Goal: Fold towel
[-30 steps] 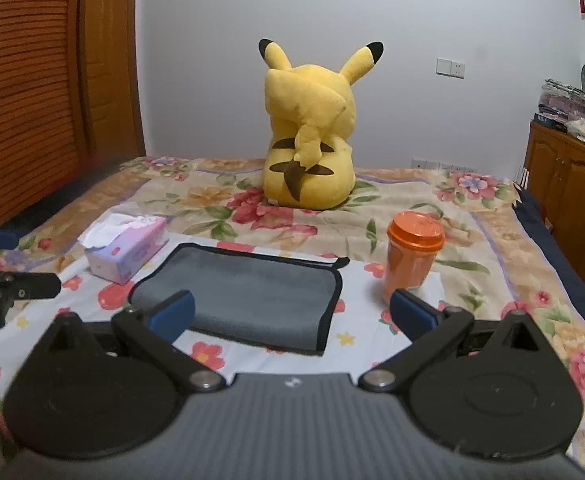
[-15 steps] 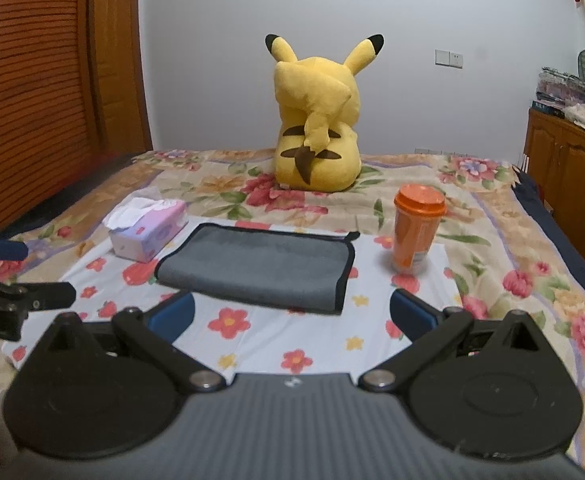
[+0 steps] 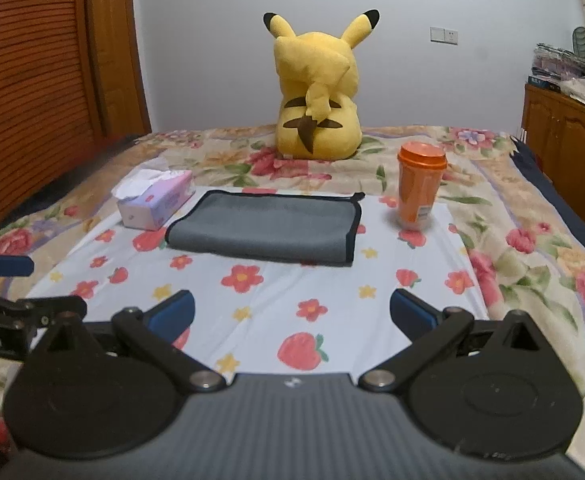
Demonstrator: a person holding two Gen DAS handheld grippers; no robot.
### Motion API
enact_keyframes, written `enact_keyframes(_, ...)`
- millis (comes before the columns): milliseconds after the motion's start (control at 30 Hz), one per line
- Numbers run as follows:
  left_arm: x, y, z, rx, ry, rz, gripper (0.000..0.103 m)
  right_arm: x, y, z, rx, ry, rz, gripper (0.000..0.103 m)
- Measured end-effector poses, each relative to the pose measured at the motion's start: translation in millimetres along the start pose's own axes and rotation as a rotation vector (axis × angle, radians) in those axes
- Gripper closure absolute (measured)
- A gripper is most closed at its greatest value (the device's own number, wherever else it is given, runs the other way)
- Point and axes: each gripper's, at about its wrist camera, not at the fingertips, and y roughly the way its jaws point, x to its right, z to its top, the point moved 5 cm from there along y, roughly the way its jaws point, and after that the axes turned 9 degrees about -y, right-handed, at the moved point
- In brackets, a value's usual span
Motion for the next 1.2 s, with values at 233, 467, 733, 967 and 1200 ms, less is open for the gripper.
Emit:
enact_keyframes(233, -0.6, -2.5, -20.5, -0.01, -0.013, 0.02, 0.0, -7.4, -7.9, -9.1, -0.005, -0.001, 0.011, 0.0)
enact_keyframes(467, -2.5, -0.8, -33.3, -0.014, -0.024, 0.039, 0.0, -11.1, -8.8, -19.7, -0.019, 0.001, 0.009, 0.0)
enact_keyframes(733, -5.0, 0.8, -39.8, 0.003, -0.037, 0.044, 0.0, -14.8, -7.8, -27.2, -0.02, -0.023, -0.01, 0.0)
enact_keyframes(967, -8.7, 0.2, -40.2, 0.014, -0.056, 0.043, 0.0, -12.0, -4.1, -32.0, -0.02, -0.015, -0.02, 0.0)
enact_keyframes(1200, -11.3, -4.4, -37.7, 0.04, -0.062, 0.049, 0.0, -6.1, -2.3, -34.1, -0.024, 0.024, -0.029, 0.0)
